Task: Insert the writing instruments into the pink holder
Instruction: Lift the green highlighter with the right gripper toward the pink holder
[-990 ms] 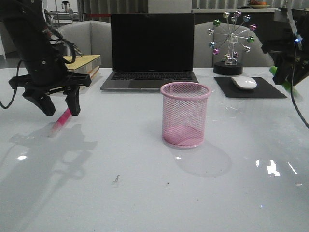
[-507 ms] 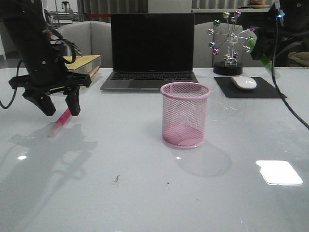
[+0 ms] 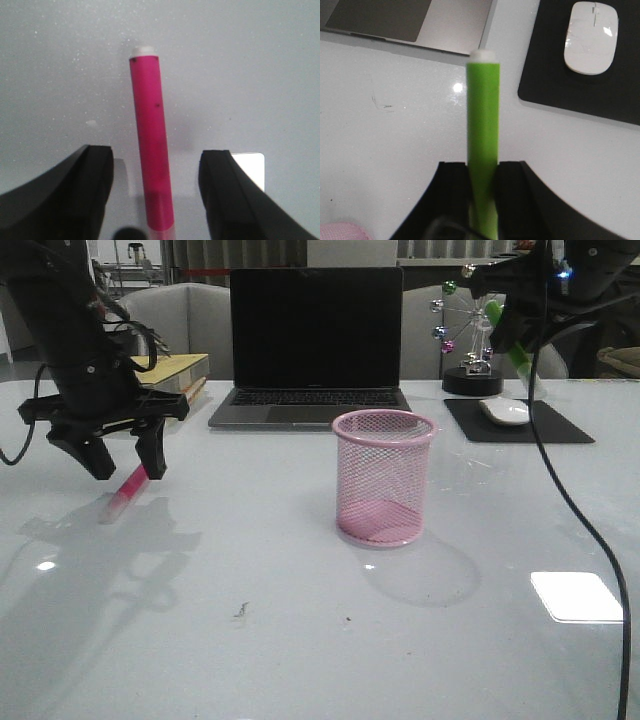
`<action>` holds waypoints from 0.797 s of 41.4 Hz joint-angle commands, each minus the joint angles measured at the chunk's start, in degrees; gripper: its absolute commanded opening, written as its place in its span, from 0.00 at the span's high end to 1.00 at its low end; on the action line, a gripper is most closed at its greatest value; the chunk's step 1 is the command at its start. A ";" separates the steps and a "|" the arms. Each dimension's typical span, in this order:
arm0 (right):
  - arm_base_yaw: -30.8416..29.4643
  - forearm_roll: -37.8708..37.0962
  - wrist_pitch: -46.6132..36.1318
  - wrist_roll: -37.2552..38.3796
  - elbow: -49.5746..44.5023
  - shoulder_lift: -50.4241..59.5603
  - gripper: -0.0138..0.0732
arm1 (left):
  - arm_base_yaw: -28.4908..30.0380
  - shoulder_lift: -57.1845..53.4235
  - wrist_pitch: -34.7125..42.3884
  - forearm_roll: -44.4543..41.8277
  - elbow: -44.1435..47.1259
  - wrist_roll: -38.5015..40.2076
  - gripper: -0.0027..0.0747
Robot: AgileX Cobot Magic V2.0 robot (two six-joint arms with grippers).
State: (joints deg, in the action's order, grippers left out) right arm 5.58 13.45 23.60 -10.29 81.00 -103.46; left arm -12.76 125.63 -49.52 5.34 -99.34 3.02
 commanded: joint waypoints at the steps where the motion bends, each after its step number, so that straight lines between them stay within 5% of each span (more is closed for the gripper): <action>1: 0.38 0.78 -7.89 -0.71 -2.34 5.63 0.78 | 0.10 -3.55 0.87 0.51 -1.81 0.51 0.39; 18: 2.60 0.78 -23.10 -0.71 -16.34 13.14 0.78 | 0.10 -3.55 0.41 0.51 -1.81 0.51 0.39; 33: 7.44 0.78 -29.76 -0.71 -19.45 16.35 0.78 | 0.10 -3.55 0.21 0.51 -1.81 0.51 0.39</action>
State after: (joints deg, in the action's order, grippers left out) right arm 11.91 13.89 0.38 -10.43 60.33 -90.70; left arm -12.76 125.63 -50.35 5.34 -99.34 3.02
